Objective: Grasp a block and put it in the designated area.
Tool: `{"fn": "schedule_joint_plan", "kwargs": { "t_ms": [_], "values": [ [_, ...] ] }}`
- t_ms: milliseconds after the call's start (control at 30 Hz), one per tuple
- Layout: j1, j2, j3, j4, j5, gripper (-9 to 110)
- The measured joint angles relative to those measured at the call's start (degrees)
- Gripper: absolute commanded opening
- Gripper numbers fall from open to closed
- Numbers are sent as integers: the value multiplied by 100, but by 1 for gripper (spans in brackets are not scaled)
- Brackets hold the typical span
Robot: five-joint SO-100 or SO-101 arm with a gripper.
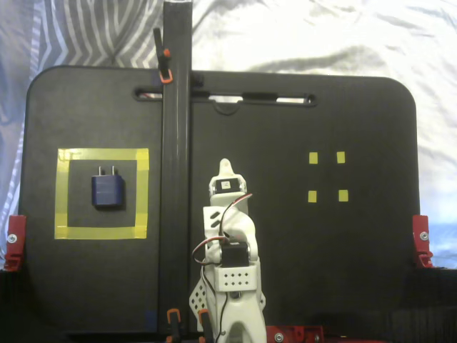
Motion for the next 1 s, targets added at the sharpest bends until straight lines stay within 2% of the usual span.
{"fn": "schedule_joint_plan", "kwargs": {
  "t_ms": [1000],
  "values": [
    [167, 0, 0, 0, 158, 0]
  ]
}}
